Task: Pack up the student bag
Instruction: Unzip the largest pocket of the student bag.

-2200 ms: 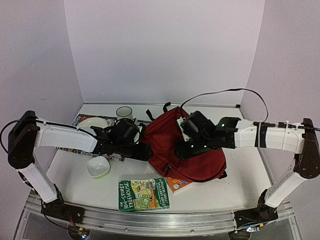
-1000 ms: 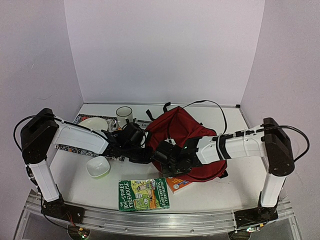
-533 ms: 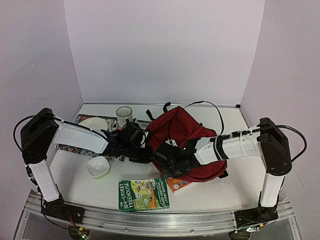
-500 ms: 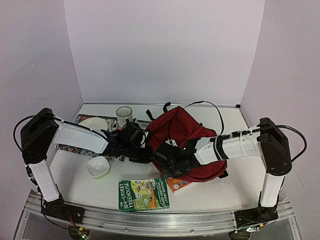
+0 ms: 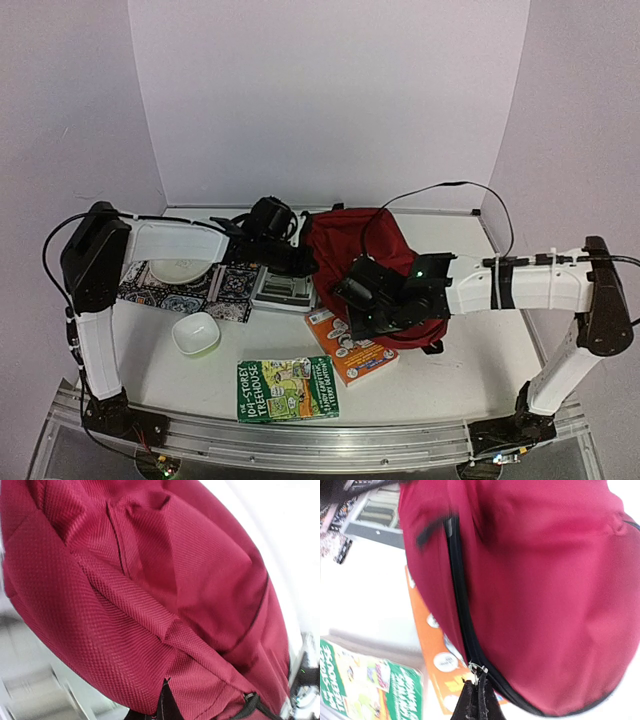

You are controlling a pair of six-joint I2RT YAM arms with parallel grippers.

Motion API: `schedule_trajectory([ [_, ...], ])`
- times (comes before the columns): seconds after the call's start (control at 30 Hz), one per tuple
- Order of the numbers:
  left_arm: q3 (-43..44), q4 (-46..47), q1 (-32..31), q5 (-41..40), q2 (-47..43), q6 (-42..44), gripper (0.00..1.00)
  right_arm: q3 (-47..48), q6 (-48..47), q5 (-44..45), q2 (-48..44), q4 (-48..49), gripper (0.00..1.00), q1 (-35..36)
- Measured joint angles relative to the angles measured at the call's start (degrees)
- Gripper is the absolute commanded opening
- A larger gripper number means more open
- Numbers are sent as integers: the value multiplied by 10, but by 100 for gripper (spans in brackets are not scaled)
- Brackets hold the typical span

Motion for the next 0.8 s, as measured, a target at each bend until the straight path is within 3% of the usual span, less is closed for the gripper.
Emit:
schedule_trajectory([
  [0.13, 91, -24, 30, -14, 68, 36, 1, -16, -9, -9, -18, -32, 0, 0],
  [0.23, 150, -48, 54, -15, 115, 50, 8, -19, -17, -14, -19, -30, 0, 0],
  [0.47, 208, -63, 83, -6, 150, 47, 46, -10, -46, -27, -15, 15, 0, -3],
  [0.6, 167, -53, 91, 9, 118, 22, 58, 25, -66, -24, 6, 24, 0, -4],
  [0.8, -1, -30, 87, 38, -16, -39, 67, 43, -87, -26, 22, 57, 0, -19],
])
